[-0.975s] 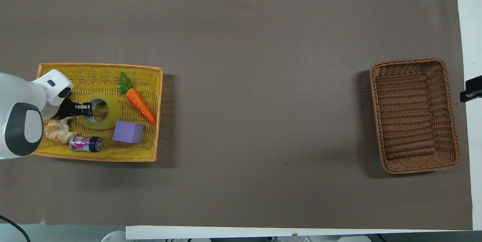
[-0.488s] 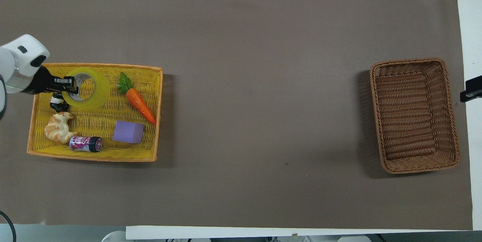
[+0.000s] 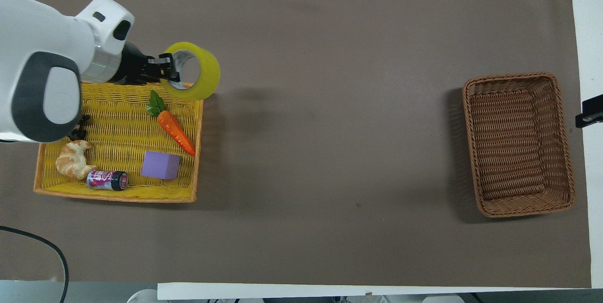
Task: Move tape to another basket
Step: 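Lift the tape roll out of the yellow basket with the left gripper, then hold the tape up while the right gripper reaches and grasps its rim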
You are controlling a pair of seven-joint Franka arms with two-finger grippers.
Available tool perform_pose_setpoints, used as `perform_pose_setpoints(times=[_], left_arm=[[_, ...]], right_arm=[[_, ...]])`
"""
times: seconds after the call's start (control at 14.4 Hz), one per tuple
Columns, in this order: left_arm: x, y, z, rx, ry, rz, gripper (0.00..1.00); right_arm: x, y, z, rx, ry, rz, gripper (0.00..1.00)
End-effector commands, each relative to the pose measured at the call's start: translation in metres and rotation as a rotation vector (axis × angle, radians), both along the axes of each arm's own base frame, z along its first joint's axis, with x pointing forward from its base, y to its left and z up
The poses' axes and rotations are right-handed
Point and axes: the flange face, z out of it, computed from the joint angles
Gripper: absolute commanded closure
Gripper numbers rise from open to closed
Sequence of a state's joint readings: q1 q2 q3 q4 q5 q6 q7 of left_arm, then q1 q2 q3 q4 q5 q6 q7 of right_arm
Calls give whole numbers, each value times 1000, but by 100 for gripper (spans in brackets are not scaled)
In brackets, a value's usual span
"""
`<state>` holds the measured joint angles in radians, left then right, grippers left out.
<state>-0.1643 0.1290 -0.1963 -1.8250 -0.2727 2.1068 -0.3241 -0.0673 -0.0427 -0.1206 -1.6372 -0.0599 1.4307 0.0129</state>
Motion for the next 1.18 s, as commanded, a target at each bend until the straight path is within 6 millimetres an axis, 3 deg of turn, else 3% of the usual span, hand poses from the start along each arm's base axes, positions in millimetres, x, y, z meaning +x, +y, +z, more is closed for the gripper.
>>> perform_pose_setpoints(times=[0.0, 0.21, 0.42, 0.63, 0.77, 1.11], left_arm=[[-11, -58, 13, -59, -47, 57, 100], [-25, -85, 13, -64, -45, 23, 100], [-28, -89, 14, -65, -44, 24, 100], [-28, -89, 14, -63, -43, 23, 100], [-27, -89, 14, -64, -45, 20, 100], [-28, -93, 13, -72, -58, 20, 100]], right_arm=[[-3, 3, 2, 7, -1, 27, 0], [-4, 5, -1, 14, 4, 47, 0], [-6, 15, -8, 26, 20, 100, 0], [-11, 13, -14, 287, -31, 123, 0], [-13, 14, -16, 371, -58, 160, 0], [-2, 48, -24, 676, -175, 119, 0]])
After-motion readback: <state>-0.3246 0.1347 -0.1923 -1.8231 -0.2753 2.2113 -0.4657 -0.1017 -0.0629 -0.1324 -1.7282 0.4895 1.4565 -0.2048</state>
